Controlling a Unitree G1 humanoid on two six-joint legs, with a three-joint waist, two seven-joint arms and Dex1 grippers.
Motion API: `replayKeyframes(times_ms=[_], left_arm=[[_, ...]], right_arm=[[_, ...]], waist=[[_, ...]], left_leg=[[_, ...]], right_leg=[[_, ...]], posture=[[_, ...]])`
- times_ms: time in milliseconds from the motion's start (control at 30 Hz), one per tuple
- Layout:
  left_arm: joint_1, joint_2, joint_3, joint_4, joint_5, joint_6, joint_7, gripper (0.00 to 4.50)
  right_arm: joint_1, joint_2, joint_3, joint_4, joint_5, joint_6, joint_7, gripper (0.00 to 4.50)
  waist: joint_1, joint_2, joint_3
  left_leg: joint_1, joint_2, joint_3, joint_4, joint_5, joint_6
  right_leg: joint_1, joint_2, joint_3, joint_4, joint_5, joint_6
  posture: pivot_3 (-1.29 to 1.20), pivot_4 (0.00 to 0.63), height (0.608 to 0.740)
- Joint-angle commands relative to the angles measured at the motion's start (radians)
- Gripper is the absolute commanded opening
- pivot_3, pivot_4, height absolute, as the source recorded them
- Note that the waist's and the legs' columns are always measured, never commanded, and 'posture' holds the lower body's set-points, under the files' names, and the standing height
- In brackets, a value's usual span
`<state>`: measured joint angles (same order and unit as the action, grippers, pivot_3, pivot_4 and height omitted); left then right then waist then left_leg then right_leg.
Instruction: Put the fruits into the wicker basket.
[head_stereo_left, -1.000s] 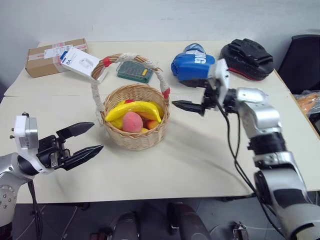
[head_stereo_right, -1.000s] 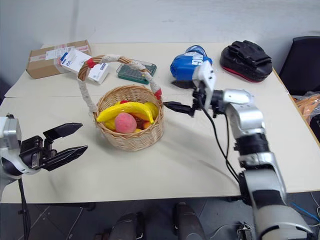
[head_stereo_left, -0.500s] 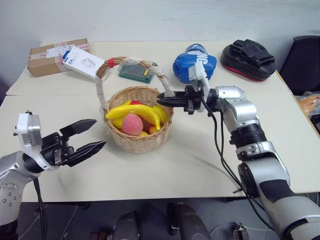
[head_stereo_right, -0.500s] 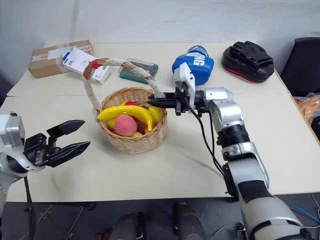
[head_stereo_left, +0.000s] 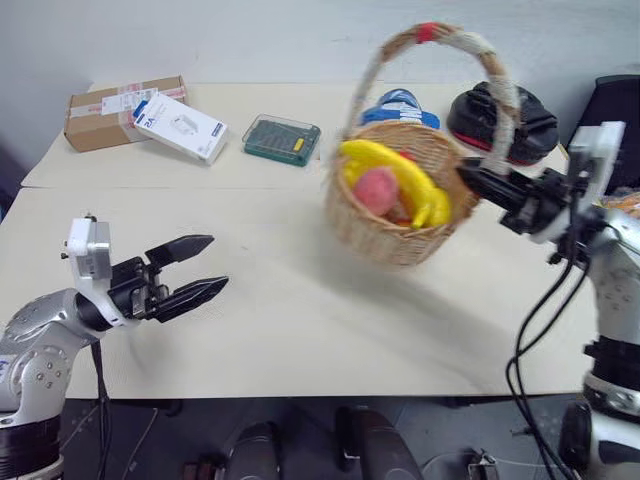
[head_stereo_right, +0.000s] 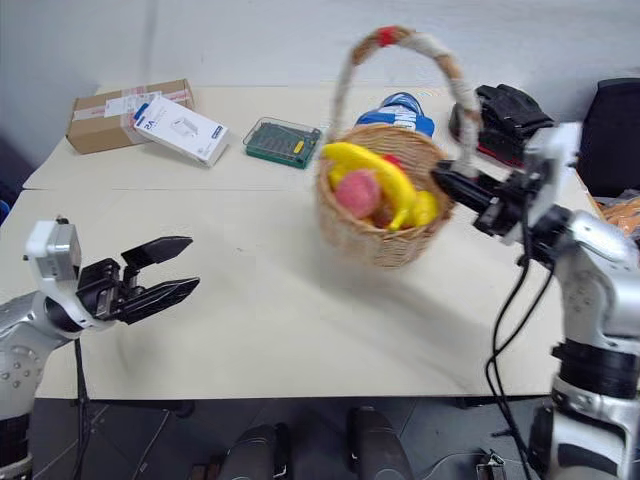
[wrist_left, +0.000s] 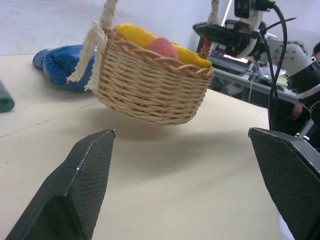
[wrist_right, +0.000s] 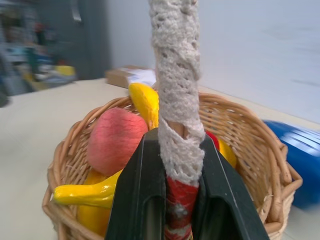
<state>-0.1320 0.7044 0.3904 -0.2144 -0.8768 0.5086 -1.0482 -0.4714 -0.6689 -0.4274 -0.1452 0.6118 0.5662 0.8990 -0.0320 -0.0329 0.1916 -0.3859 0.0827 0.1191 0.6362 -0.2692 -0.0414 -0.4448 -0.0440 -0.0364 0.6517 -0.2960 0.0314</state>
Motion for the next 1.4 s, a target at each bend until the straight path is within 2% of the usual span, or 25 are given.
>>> replayKeyframes(times_ms=[33, 200, 333, 567, 733, 767, 833, 967, 1033, 1067, 1167, 1233, 1300, 1400], left_arm=[[-0.039, -0.009, -0.045, 0.022, 0.035, -0.038, -0.033, 4.5], [-0.08, -0.026, -0.09, 0.053, 0.07, -0.07, -0.062, 4.5], [-0.096, -0.04, -0.11, 0.058, 0.089, -0.098, -0.077, 4.5], [-0.076, -0.047, -0.121, 0.035, 0.091, -0.108, -0.083, 4.5], [-0.011, -0.006, -0.126, 0.04, 0.139, -0.124, -0.115, 4.5], [0.004, 0.012, -0.12, 0.043, 0.151, -0.116, -0.111, 4.5], [0.019, 0.031, -0.106, 0.052, 0.165, -0.114, -0.102, 4.5], [0.118, 0.09, -0.086, 0.082, 0.271, -0.233, -0.157, 4.5], [0.163, 0.101, -0.074, 0.074, 0.295, -0.275, -0.162, 4.5], [0.175, 0.101, -0.069, 0.07, 0.297, -0.286, -0.158, 4.5], [0.252, 0.083, -0.064, 0.038, 0.354, -0.339, -0.114, 4.5], [0.297, 0.07, -0.084, 0.016, 0.412, -0.401, -0.093, 4.5], [0.323, 0.051, -0.095, 0.0, 0.439, -0.438, -0.074, 4.5], [0.351, 0.005, -0.107, -0.017, 0.493, -0.513, -0.02, 4.5]], right_arm=[[0.033, -0.032, -0.092, 0.052, -0.043, -0.092, -0.068, 0.2], [0.063, -0.025, -0.1, 0.168, -0.145, -0.165, -0.212, 0.2], [0.076, -0.011, -0.091, 0.197, -0.147, -0.169, -0.275, 0.2], [0.115, 0.012, -0.089, 0.157, -0.109, -0.205, -0.264, 2.53], [0.24, -0.04, -0.165, 0.085, -0.068, -0.322, -0.118, 4.27], [0.282, -0.063, -0.181, 0.063, -0.063, -0.332, -0.079, 4.48], [0.341, -0.099, -0.195, 0.037, -0.059, -0.343, -0.029, 4.48], [0.592, -0.211, -0.18, 0.038, -0.128, -0.477, 0.254, 4.48], [0.638, -0.233, -0.146, 0.071, -0.14, -0.537, 0.331, 4.48], [0.641, -0.232, -0.133, 0.084, -0.143, -0.563, 0.346, 4.48], [0.596, -0.163, 0.038, 0.085, -0.185, -0.643, 0.382, 4.48], [0.547, -0.112, 0.156, 0.081, -0.219, -0.677, 0.388, 4.48], [0.497, -0.071, 0.232, 0.1, -0.255, -0.723, 0.386, 4.48], [0.388, -0.007, 0.331, 0.223, -0.324, -0.824, 0.377, 4.48]], waist=[[0.0, 0.0, 0.0], [-0.004, 0.0, 0.0], [-0.002, 0.0, 0.0], [-0.001, 0.0, 0.0], [0.002, 0.0, 0.0], [0.002, 0.0, 0.0], [0.004, 0.0, 0.0], [0.004, 0.0, 0.0], [0.002, 0.0, 0.0], [-0.003, 0.0, 0.0], [-0.016, -0.003, -0.001], [-0.023, -0.005, 0.0], [-0.024, -0.004, 0.0], [-0.022, -0.003, 0.001]], left_leg=[[0.0, 0.0, 0.0, 0.0, 0.0, 0.0], [0.0, 0.0, 0.001, 0.0, 0.0, 0.0], [0.0, 0.0, 0.001, 0.0, 0.001, 0.0], [0.001, 0.0, 0.001, 0.0, 0.001, 0.0], [0.0, 0.0, 0.001, 0.0, 0.001, 0.0], [0.0, 0.0, 0.001, 0.0, 0.001, 0.0], [0.0, -0.001, 0.001, 0.0, 0.001, 0.0], [0.002, -0.002, 0.001, 0.0, 0.001, 0.001], [0.002, -0.001, 0.001, -0.002, 0.0, 0.001], [0.003, -0.001, 0.001, -0.003, 0.0, 0.001], [0.004, 0.0, 0.002, -0.002, 0.0, 0.002], [0.015, 0.0, 0.0, -0.006, -0.001, 0.0], [0.018, 0.001, -0.001, -0.007, -0.002, -0.001], [0.017, 0.0, -0.001, -0.007, -0.003, -0.001]], right_leg=[[0.0, 0.0, 0.0, 0.0, 0.0, 0.0], [0.0, 0.002, 0.001, 0.0, 0.0, 0.001], [0.0, 0.003, 0.001, 0.001, 0.0, 0.001], [0.0, 0.003, 0.002, 0.001, 0.001, 0.001], [0.0, 0.004, 0.001, 0.001, 0.0, 0.002], [0.0, 0.004, 0.001, 0.0, 0.0, 0.002], [0.0, 0.003, 0.001, 0.0, 0.0, 0.002], [0.002, 0.003, 0.001, -0.001, 0.0, 0.003], [0.003, 0.003, 0.0, -0.005, 0.0, 0.002], [0.004, 0.003, 0.0, -0.007, 0.0, 0.002], [0.004, 0.002, 0.002, -0.008, 0.0, 0.002], [0.014, 0.002, 0.003, -0.01, -0.001, 0.001], [0.016, 0.003, 0.003, -0.01, -0.002, -0.001], [0.016, 0.002, 0.005, -0.009, -0.001, 0.0]], posture=[[0.0, 0.15, 0.74], [0.0, 0.15, 0.74], [0.0, 0.15, 0.74], [0.0, 0.15, 0.74], [0.0, 0.15, 0.74], [0.0, 0.15, 0.74], [0.0, 0.15, 0.74], [0.0, 0.15, 0.74], [0.0, 0.15, 0.74], [0.0, 0.15, 0.74], [0.0, 0.15, 0.74], [0.0, 0.15, 0.74], [0.0, 0.15, 0.74], [0.0, 0.15, 0.74]])
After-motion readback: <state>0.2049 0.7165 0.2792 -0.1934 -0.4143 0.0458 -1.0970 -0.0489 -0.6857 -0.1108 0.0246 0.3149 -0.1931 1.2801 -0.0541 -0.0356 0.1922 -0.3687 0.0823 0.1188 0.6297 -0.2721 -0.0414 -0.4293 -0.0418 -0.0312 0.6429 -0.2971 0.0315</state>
